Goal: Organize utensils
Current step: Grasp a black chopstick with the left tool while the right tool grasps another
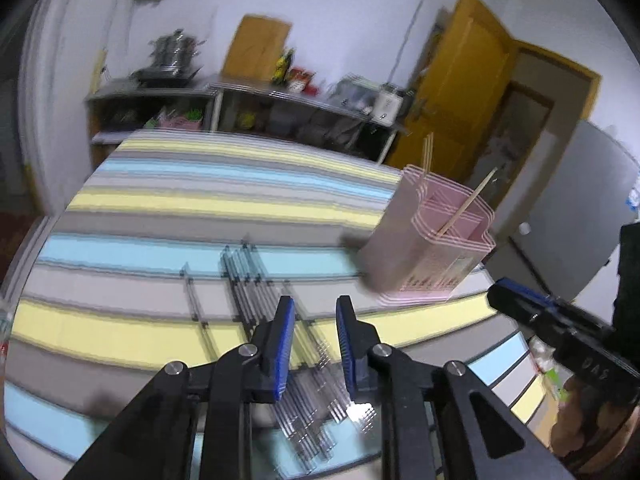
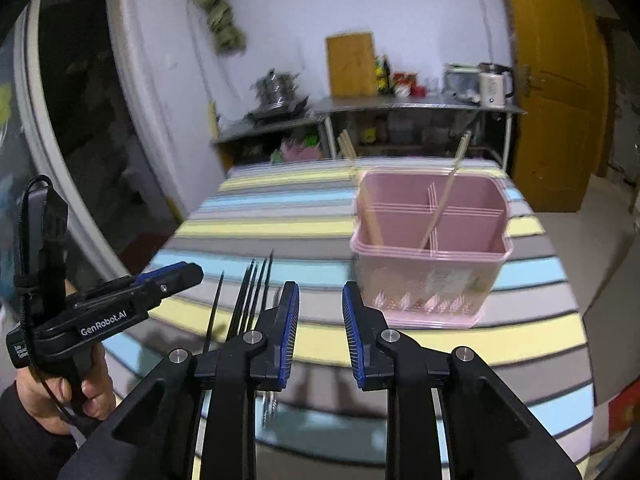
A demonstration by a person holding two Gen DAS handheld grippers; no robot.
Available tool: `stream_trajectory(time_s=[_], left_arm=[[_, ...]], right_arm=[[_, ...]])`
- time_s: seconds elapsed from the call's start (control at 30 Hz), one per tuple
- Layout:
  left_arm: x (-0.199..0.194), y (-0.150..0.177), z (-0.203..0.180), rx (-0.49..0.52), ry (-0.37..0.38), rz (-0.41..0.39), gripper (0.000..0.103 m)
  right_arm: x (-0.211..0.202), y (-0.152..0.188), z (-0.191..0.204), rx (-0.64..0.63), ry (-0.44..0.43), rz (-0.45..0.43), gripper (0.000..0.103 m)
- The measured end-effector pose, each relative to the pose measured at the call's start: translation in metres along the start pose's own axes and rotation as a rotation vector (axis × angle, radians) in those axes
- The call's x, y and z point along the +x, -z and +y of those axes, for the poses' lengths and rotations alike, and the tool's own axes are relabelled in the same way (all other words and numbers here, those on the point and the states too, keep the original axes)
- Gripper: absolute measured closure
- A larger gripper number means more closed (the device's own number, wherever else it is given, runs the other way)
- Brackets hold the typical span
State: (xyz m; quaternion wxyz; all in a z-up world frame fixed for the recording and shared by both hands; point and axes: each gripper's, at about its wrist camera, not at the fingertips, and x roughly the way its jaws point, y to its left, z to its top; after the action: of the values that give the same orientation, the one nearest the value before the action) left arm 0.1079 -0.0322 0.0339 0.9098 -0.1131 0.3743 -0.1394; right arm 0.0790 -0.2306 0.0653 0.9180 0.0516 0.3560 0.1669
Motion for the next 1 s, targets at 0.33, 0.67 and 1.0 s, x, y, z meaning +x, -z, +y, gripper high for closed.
stream_trajectory(time_s=[0.33, 0.67, 1.0], left_arm=[[0.030, 0.033, 0.055, -0.113, -0.083, 0.104, 0.082], [0.079, 0.017, 0.075, -0.154, -0.109, 0.143, 0.082], [0.088, 0.008, 0.078, -0.122, -0.129, 0.125, 0.095]], right_arm=[[0.055, 0.030, 0.033, -0.046, -0.068, 0.129, 0.081], [0.115, 0.022, 0.046, -0.076, -0.097, 0.214, 0.092], [0.173, 0.008, 0.054, -0.095, -0.109, 0.271, 0.093]])
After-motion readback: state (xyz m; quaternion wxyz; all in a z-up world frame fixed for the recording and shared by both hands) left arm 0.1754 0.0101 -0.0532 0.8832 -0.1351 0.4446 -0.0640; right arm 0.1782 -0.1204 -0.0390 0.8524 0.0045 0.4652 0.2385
